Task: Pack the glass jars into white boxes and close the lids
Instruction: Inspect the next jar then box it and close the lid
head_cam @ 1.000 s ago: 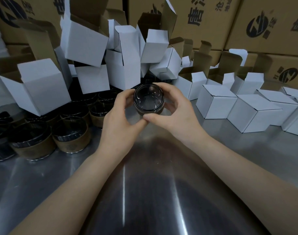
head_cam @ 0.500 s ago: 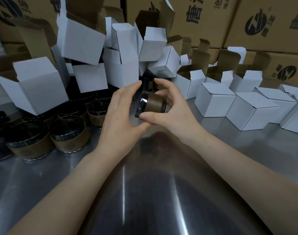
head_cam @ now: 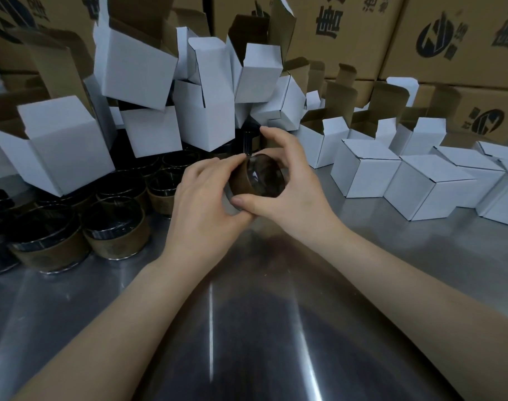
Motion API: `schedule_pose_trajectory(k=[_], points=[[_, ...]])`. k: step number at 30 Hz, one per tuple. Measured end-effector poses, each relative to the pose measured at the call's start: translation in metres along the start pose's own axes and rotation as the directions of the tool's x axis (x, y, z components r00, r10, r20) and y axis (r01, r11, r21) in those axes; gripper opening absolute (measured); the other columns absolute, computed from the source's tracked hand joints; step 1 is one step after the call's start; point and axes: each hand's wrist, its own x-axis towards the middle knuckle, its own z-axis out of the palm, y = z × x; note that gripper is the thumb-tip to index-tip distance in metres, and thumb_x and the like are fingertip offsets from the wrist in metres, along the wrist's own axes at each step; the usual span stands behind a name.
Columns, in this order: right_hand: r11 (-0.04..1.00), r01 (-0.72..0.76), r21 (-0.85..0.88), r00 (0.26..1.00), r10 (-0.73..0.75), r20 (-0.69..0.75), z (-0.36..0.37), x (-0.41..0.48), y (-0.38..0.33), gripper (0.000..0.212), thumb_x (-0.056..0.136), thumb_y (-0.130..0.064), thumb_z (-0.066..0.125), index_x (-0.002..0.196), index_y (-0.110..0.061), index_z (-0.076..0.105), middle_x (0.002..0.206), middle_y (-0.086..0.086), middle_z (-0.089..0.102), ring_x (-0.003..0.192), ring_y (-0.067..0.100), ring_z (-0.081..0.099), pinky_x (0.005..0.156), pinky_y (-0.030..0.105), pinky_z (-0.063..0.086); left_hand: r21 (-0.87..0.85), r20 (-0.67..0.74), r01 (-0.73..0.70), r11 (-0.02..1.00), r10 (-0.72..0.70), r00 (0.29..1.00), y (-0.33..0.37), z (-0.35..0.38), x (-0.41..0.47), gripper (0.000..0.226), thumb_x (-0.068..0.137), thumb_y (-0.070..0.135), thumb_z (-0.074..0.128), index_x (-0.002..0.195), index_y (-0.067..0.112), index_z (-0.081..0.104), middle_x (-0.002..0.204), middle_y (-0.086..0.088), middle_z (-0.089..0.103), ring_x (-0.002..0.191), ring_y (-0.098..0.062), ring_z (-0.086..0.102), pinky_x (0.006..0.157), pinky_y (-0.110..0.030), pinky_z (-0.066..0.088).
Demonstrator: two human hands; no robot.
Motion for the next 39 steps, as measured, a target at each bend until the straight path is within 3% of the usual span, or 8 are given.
schedule_pose_trajectory(k=[6, 13, 18, 24, 28, 32, 36, 39], points=[[0.998, 0.061, 0.025, 0.998, -0.061, -0.005, -0.002, 0.000, -0.004, 0.090, 0.065, -0.033, 0.087, 0.141, -0.034, 0.037, 0.118, -0.012, 0.058, 0.124, 0.014, 0.050, 0.104, 0.044, 0.045, -0.077, 0.015, 0.068, 0.995, -0.067, 0.998, -0.006, 0.003, 0.000, 0.065, 0.071, 0.024, 0.073, 0.132, 0.027, 0.051, 0.126, 0.009, 0.057, 0.124, -0.011, 0.046, 0.101, -0.028, 0.038], [0.982, 0.185, 0.047, 0.983, -0.185, -0.014, -0.006, -0.001, -0.008, 0.087, 0.068, -0.020, 0.086, 0.139, -0.027, 0.036, 0.124, -0.012, 0.053, 0.125, 0.017, 0.051, 0.103, 0.045, 0.045, -0.167, -0.007, 0.097, 0.981, -0.100, 0.995, -0.008, 0.002, 0.000, 0.061, 0.072, 0.015, 0.077, 0.124, 0.027, 0.047, 0.125, 0.007, 0.061, 0.122, -0.011, 0.054, 0.100, -0.041, 0.047], [0.963, 0.238, 0.123, 0.971, -0.235, -0.039, -0.009, -0.002, -0.012, 0.072, 0.078, -0.013, 0.078, 0.137, -0.018, 0.038, 0.124, -0.001, 0.055, 0.122, 0.016, 0.055, 0.099, 0.032, 0.048, -0.226, -0.026, 0.123, 0.966, -0.132, 0.991, -0.004, 0.000, -0.001, 0.056, 0.070, 0.036, 0.078, 0.111, 0.032, 0.042, 0.115, 0.010, 0.065, 0.112, -0.006, 0.059, 0.092, -0.024, 0.048], [0.870, -0.015, 0.493, 0.972, 0.129, -0.198, -0.009, 0.006, -0.018, 0.032, 0.091, -0.007, 0.058, 0.120, -0.017, 0.049, 0.106, 0.012, 0.063, 0.099, 0.016, 0.064, 0.088, 0.030, 0.055, -0.265, -0.092, 0.159, 0.951, -0.189, 0.978, -0.004, -0.001, -0.001, 0.061, 0.068, 0.038, 0.085, 0.108, 0.032, 0.039, 0.099, 0.018, 0.066, 0.097, 0.010, 0.058, 0.073, -0.002, 0.038], [0.588, -0.365, 0.722, 0.897, 0.429, 0.105, -0.010, 0.014, -0.012, 0.016, 0.099, -0.010, 0.050, 0.114, -0.009, 0.055, 0.097, 0.017, 0.063, 0.084, 0.024, 0.064, 0.076, 0.034, 0.055, -0.321, -0.097, 0.161, 0.933, -0.201, 0.975, -0.001, -0.001, -0.001, 0.064, 0.064, 0.049, 0.082, 0.108, 0.036, 0.037, 0.101, 0.033, 0.062, 0.096, 0.014, 0.058, 0.074, -0.001, 0.038], [0.350, -0.606, 0.715, 0.795, 0.304, 0.525, -0.008, 0.008, -0.001, 0.039, 0.094, -0.025, 0.050, 0.126, -0.004, 0.055, 0.112, 0.023, 0.062, 0.108, 0.035, 0.059, 0.087, 0.038, 0.055, -0.357, -0.058, 0.153, 0.922, -0.185, 0.981, -0.001, -0.001, -0.002, 0.064, 0.067, 0.044, 0.079, 0.111, 0.035, 0.034, 0.100, 0.033, 0.063, 0.097, 0.012, 0.059, 0.077, -0.003, 0.041], [0.205, -0.597, 0.776, 0.803, 0.161, 0.574, -0.009, 0.008, 0.002, 0.037, 0.093, -0.023, 0.053, 0.123, -0.002, 0.057, 0.109, 0.018, 0.068, 0.101, 0.028, 0.068, 0.081, 0.035, 0.056, -0.387, -0.019, 0.162, 0.908, -0.183, 0.983, -0.005, 0.001, -0.001, 0.065, 0.068, 0.041, 0.078, 0.114, 0.032, 0.033, 0.105, 0.018, 0.065, 0.100, 0.005, 0.062, 0.084, -0.016, 0.049], [0.227, -0.553, 0.801, 0.833, 0.144, 0.534, -0.009, 0.009, 0.003, 0.024, 0.094, -0.022, 0.055, 0.109, -0.010, 0.070, 0.104, 0.015, 0.070, 0.097, 0.024, 0.069, 0.085, 0.035, 0.057, -0.391, -0.006, 0.173, 0.904, -0.190, 0.982, -0.006, 0.003, -0.001, 0.067, 0.067, 0.042, 0.079, 0.115, 0.033, 0.033, 0.110, 0.014, 0.064, 0.102, 0.004, 0.062, 0.086, -0.018, 0.049]])
